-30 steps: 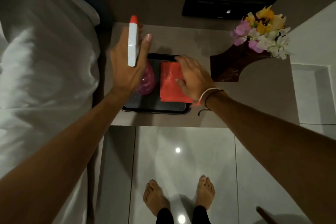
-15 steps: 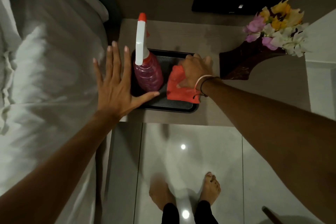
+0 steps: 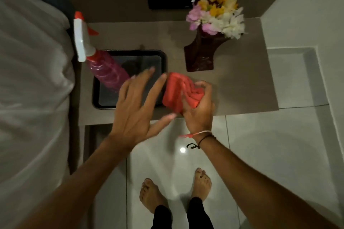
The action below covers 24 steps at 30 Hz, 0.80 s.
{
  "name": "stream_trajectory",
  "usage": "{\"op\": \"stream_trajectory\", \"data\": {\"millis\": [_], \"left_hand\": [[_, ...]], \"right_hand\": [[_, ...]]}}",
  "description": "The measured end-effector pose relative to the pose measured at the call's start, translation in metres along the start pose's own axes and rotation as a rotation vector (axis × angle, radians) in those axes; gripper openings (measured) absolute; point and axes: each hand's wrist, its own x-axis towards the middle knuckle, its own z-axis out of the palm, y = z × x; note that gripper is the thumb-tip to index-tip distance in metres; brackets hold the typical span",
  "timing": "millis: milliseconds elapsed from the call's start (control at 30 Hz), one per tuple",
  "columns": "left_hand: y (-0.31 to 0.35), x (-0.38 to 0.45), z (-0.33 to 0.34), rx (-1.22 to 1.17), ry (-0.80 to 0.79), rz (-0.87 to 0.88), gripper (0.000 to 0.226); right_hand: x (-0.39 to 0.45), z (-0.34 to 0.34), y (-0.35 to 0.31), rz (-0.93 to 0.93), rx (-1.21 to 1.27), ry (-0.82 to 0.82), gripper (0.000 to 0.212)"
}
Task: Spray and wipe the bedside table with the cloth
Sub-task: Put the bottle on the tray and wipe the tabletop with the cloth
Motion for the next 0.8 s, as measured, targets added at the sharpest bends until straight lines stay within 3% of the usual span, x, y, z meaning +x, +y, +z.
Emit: {"op": "stream_trajectory", "data": {"millis": [100,167,300,367,433,667,733,800], "left_hand": [[0.034,0.077,0.002,-0.030,0.086,0.105,0.079],[0.048,0.127,0.006,0.016,0.086,0.153,0.079],[0.056,0.198,0.026,0.165,-0.199,0.175,0.084],[0.047,0.213,0.040,0.237,-0.363,0.203,0.085],[0.036,0.220,0.047,0.293,-0.420,0.240,0.084],[0.017,0.249,0.046,0.280,-0.461,0.305,0.074],[0.015,0.256,0.044,0.266,-0.492,0.303,0.073],[0.014,0.264,0.042,0.244,-0.509,0.299,0.072]], "right_hand": [[0.004,-0.024,0.000,0.258,0.320,0.244,0.048],[0.013,-0.038,-0.001,0.402,0.449,0.366,0.041],[0.032,-0.064,-0.005,0.573,0.676,0.447,0.033],[0.040,-0.072,-0.002,0.585,0.706,0.412,0.035],[0.045,-0.076,-0.001,0.571,0.700,0.388,0.039],[0.053,-0.064,-0.001,0.413,0.513,0.471,0.034],[0.055,-0.057,-0.017,0.212,0.423,0.505,0.041],[0.056,-0.049,-0.031,-0.185,0.365,0.398,0.051]]}}
